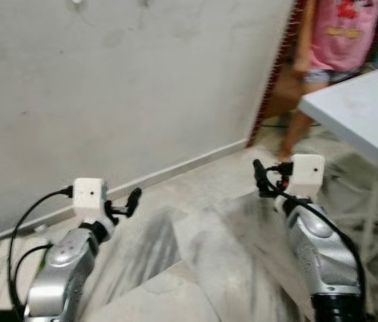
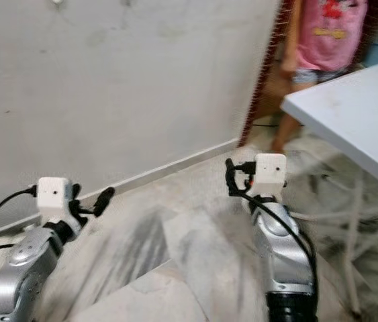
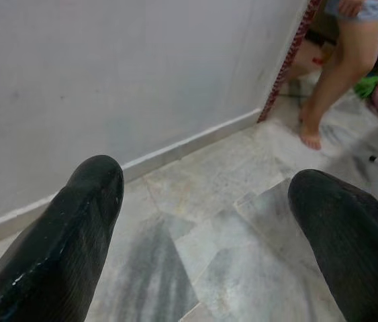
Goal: Hang keys on a hook
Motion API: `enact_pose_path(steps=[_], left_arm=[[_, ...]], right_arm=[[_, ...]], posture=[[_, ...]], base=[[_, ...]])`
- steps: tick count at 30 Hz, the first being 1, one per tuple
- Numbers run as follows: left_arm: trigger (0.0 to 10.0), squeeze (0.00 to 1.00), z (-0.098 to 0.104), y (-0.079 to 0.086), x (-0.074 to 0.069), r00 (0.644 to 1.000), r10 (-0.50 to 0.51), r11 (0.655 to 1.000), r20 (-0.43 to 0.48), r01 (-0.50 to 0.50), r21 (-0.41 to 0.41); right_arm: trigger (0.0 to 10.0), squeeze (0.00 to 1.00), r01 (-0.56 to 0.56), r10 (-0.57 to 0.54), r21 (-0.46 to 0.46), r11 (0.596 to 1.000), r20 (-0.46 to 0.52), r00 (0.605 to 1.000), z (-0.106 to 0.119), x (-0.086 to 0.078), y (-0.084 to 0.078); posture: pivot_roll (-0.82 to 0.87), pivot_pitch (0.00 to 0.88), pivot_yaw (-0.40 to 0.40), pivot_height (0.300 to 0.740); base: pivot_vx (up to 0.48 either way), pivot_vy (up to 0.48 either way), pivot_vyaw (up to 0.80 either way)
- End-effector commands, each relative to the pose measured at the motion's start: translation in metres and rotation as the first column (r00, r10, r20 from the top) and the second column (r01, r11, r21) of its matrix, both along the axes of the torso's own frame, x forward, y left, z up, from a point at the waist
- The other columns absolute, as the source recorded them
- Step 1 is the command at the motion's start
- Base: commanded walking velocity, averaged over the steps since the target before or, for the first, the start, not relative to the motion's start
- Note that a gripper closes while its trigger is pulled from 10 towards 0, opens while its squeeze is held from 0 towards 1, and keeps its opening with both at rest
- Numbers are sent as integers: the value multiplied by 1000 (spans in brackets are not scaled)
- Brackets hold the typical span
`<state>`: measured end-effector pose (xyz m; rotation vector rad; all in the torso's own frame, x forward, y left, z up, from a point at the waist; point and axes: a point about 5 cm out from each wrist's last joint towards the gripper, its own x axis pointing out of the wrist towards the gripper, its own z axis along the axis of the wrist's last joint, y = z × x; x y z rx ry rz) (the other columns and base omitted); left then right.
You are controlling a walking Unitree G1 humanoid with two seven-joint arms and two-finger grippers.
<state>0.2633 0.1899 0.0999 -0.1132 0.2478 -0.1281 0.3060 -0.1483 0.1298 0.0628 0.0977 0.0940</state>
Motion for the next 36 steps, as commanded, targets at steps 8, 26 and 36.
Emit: enact_pose_path(steps=[8, 26, 36], left_arm=[[10000, 0, 1, -9, 3, 1000, -18, 1000, -2, 18, -5], [10000, 0, 2, -10, 2, 1000, -27, 999, 9, 27, -20], [10000, 0, 1, -11, 2, 999, -35, 999, 5, 36, -24]], right_arm=[[10000, 0, 32, -32, -10, 999, -8, 999, 0, 0, -10], [10000, 0, 22, -22, -10, 1000, -4, 1000, 1, 0, -8], [10000, 0, 16, -16, -8, 1000, -6, 1000, 1, 1, -6]], posture=[[33, 100, 1, 740], [36, 95, -2, 740], [36, 95, -2, 740]], base=[[0, 0, -780], [108, 0, -300], [361, 0, 0]])
